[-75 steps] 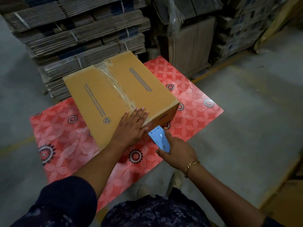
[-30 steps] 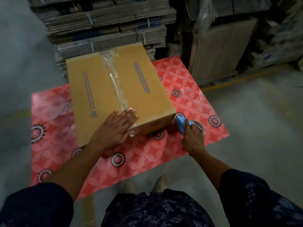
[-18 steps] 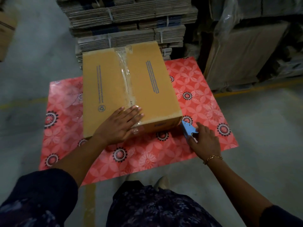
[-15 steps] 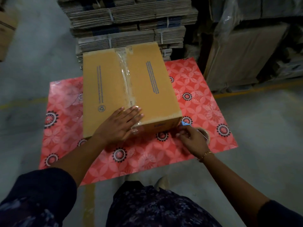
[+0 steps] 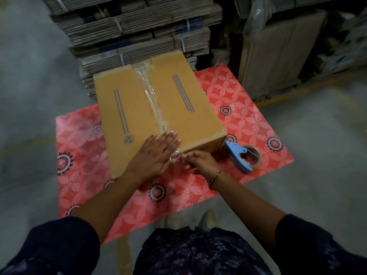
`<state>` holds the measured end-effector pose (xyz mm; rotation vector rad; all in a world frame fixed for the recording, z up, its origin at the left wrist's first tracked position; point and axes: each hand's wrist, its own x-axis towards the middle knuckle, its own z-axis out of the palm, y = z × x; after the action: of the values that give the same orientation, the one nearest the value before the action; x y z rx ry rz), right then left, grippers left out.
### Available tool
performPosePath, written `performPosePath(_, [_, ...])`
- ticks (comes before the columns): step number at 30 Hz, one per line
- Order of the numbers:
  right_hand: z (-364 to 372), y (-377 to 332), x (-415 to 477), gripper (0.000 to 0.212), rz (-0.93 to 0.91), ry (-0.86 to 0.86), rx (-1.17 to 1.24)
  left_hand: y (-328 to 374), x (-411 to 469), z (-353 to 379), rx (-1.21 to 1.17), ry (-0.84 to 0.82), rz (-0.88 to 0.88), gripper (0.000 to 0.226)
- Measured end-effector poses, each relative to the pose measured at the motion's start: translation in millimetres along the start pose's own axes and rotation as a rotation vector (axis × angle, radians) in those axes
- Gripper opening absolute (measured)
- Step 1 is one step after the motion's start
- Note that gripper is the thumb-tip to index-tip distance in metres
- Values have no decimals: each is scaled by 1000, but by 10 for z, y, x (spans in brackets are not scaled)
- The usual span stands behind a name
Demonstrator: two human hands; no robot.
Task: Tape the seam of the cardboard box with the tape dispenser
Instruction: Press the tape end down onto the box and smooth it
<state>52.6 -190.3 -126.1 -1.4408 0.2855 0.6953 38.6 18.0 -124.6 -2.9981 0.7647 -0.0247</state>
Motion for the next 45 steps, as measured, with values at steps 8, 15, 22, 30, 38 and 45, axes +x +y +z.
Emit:
performPosePath(8, [112,89,-112,12,-140,185,-95,-56,-63,99,85,220,176,50])
performPosePath(15, [187,261,-66,15,-283,311,-208,-107,-140,88,-12,433,305,44])
performPosePath(22, [265,380,39,17,-335,419,-245,-100,-125,87,-25,394,300,32])
performPosePath(30, [345,496,109,16,-403,517,-388,-79,-80,59,50,314,282,25])
performPosePath(38, [405,586,143,17,-498,592,-491,-42,-90,-44,-23,186,207,36])
performPosePath(45, [440,610,145,17,-530,630,-516,-34,-76,3,83,213,247,36])
